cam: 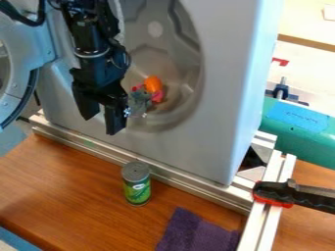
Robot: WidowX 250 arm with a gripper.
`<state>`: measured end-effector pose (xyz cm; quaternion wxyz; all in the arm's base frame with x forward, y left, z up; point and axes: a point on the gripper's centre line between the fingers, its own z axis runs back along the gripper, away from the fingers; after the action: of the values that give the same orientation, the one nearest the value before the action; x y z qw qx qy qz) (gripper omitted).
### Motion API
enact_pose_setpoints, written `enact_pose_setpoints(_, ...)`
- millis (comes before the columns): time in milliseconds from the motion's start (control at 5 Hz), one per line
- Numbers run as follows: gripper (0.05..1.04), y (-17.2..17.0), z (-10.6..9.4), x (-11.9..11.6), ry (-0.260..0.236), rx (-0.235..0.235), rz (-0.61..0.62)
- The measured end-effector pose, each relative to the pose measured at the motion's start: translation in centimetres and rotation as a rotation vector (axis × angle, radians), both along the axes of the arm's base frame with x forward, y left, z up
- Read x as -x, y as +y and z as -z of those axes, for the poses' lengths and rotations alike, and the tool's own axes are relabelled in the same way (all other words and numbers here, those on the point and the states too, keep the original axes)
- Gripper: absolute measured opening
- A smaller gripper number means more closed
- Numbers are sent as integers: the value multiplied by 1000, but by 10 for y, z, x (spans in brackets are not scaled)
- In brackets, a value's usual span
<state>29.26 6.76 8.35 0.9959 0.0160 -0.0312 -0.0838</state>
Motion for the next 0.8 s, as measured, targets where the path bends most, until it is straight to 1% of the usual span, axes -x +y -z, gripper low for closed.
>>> enact_pose_setpoints(200,1001,-1,7,2,25,7,1)
enact_pose_setpoints(400,1001,8,-13,-23,-94,48,-20)
enact_pose_setpoints(600,1001,30,-10,-43,-116,-33,-86)
enact_pose_setpoints(800,1001,36,13,-61,-60,-64,-84)
